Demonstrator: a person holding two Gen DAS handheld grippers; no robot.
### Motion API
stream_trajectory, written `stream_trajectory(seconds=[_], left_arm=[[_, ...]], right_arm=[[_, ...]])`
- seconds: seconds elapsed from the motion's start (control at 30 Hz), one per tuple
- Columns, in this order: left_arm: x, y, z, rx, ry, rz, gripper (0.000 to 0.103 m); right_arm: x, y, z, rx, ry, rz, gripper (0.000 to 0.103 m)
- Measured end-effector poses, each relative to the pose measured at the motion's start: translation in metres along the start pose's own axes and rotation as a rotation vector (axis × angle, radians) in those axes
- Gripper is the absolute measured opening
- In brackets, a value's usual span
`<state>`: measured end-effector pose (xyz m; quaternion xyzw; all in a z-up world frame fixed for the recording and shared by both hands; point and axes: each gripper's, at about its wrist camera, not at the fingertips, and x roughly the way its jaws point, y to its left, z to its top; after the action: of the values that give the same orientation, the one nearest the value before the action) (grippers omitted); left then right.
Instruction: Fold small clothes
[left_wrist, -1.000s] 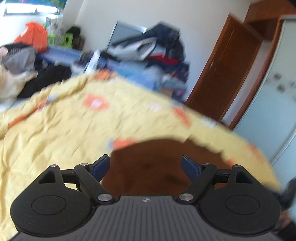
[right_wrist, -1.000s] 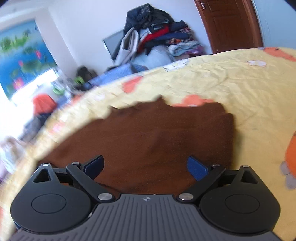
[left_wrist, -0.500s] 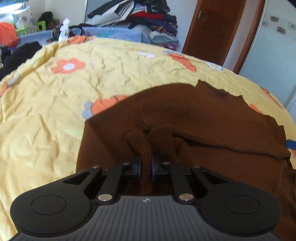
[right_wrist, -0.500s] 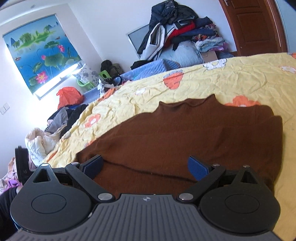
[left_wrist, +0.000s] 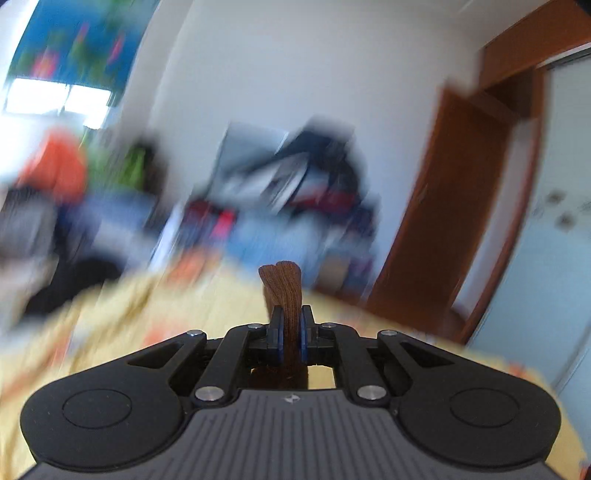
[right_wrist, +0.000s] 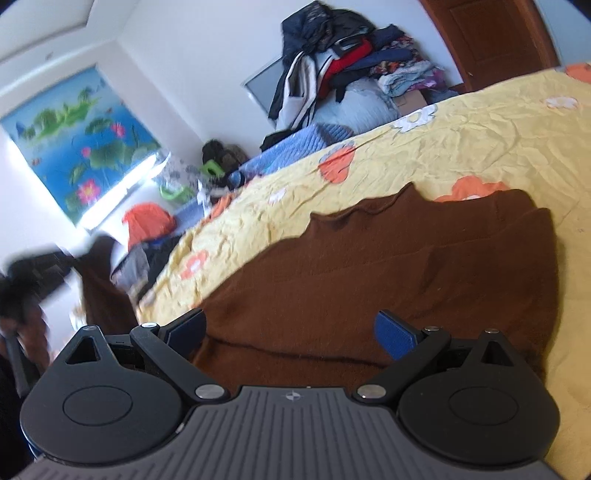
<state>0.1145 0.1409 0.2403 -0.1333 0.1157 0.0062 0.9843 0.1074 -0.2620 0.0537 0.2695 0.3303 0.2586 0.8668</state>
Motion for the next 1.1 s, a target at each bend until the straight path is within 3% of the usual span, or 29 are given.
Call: stream_trajectory(seconds=[0.1,0.17,0.27,0.4,0.47,0.53,0.63,0.7,0.77,0.83,0.9,0.97,1.1], left_arm=[[-0.019,-0.073,0.017,0.15,-0.166,-0.133,0.007],[-0.024,-0.122,-0.001,0.257,-0.176,-0.252,0.007],[-0.018,-0.172,-0.065,0.341,-0.074,-0.366,0.007],[0.005,-0.204,-0.189,0.465,0.128,-0.392,0.008],[0.02,-0.207,-0.239,0.508,0.268,-0.39,0.009],[0.025,-0.208,-0.266,0.549,0.395,-0.398,0.011],[0.01,-0.189,-0.265,0.549,0.39,-0.407,0.017],[-0.002,-0.167,-0.255,0.511,0.376,-0.43,0.038],[-0.013,-0.144,-0.248,0.482,0.324,-0.379,0.085],[-0.023,-0.124,-0.247,0.454,0.264,-0.311,0.089],[-0.027,-0.111,-0.252,0.421,0.301,-0.279,0.089],[-0.025,-0.106,-0.257,0.383,0.345,-0.274,0.089],[-0.031,-0.107,-0.263,0.362,0.346,-0.295,0.089]], right_arm=[[-0.01,-0.017,0.008,0.063,-0.038,0.012,0.097],[-0.016,-0.034,0.013,0.131,-0.06,0.027,0.097],[-0.022,-0.061,0.015,0.235,-0.085,0.045,0.097],[-0.028,-0.101,0.007,0.382,-0.091,0.052,0.098],[-0.03,-0.116,0.002,0.423,-0.084,0.033,0.098],[-0.032,-0.122,-0.001,0.428,-0.078,0.022,0.098],[-0.036,-0.124,-0.002,0.424,-0.086,0.028,0.098],[-0.037,-0.123,0.0,0.422,-0.085,0.034,0.099],[-0.035,-0.12,0.001,0.411,-0.069,0.041,0.099],[-0.031,-0.113,0.002,0.384,-0.033,0.039,0.099],[-0.024,-0.1,0.003,0.332,0.008,0.03,0.099],[-0.014,-0.084,0.003,0.286,0.051,0.038,0.099],[0.012,-0.044,0.003,0.175,0.135,0.027,0.098]])
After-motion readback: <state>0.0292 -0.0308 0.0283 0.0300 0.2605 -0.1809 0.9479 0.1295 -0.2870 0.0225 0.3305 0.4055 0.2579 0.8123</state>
